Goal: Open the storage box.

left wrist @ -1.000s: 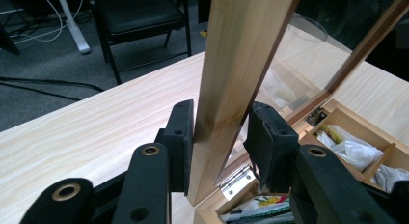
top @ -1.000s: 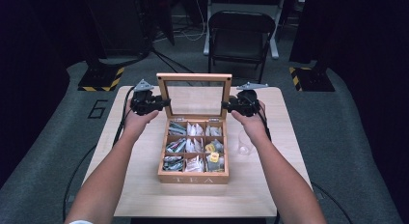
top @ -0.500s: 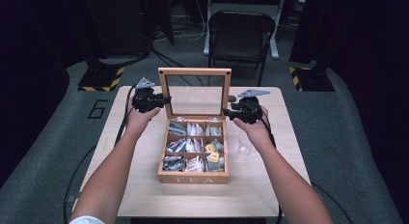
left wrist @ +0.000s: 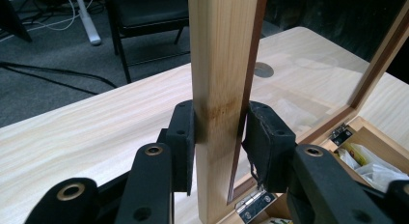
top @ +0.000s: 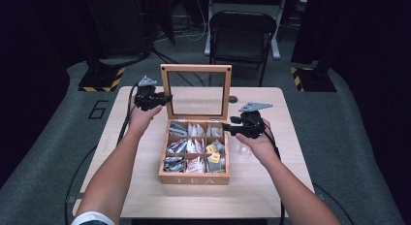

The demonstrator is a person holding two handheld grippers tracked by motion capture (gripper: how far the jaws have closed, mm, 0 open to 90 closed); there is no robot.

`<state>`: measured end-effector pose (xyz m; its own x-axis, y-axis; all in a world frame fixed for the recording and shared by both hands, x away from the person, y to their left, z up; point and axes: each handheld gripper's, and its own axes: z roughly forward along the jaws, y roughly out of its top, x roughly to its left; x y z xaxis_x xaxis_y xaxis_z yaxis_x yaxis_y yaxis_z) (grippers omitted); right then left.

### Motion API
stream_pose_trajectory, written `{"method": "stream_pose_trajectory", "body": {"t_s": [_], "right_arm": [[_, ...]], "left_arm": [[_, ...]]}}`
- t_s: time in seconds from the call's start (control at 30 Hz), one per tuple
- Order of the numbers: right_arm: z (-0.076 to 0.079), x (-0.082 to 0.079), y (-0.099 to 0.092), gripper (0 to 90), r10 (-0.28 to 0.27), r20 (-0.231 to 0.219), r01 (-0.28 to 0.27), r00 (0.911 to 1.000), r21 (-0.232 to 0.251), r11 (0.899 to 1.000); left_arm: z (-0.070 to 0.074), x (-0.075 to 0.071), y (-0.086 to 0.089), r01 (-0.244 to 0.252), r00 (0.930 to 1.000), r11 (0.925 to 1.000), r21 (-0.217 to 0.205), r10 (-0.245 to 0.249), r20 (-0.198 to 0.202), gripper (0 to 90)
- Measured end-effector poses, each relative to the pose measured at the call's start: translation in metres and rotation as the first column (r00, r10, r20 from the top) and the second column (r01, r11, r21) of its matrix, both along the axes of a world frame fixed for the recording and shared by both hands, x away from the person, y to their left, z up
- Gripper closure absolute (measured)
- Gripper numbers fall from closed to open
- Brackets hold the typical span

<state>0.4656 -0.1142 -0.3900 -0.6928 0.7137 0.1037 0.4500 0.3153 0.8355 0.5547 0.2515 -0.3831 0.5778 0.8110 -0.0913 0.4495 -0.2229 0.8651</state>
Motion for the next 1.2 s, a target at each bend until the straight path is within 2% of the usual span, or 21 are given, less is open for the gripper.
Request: {"method": "stream_pose_trajectory", "body": {"t_s": [0.33,0.63,0.73,0.83,0.97,1.2], "right_arm": [[-0.003,-0.009,0.002,49.8,0.015,-0.011,-0.015,0.9998,-0.003,1.0],[-0.003,-0.01,-0.001,49.5,0.01,-0.022,-0.01,0.9997,0.0,1.0],[-0.003,-0.01,-0.002,49.4,0.005,-0.026,-0.005,0.9997,0.004,1.0],[-0.003,-0.01,-0.002,49.4,0.009,-0.023,-0.009,0.9997,0.004,1.0],[-0.003,-0.011,-0.002,49.4,0.011,-0.028,-0.01,0.9996,0.008,1.0],[-0.005,-0.015,-0.003,49.3,0.017,-0.031,-0.017,0.9994,0.008,1.0]], "left_arm": [[-0.002,0.005,-0.001,-0.009,0.9999,0.9999,-0.009,0.009,-0.009,64.4],[-0.002,0.01,-0.001,-0.008,0.9998,1.0,0.001,0.008,-0.02,63.8],[-0.003,0.012,-0.002,-0.018,0.9995,0.9997,-0.017,0.017,-0.027,63.7],[-0.004,0.013,-0.002,-0.016,0.9995,0.9998,-0.013,0.016,-0.028,63.1],[-0.005,0.014,-0.004,-0.017,0.9996,0.9999,0.0,0.017,-0.024,60.6],[-0.007,0.012,-0.006,-0.01,0.9988,0.9999,0.007,0.011,-0.048,55.3]]}}
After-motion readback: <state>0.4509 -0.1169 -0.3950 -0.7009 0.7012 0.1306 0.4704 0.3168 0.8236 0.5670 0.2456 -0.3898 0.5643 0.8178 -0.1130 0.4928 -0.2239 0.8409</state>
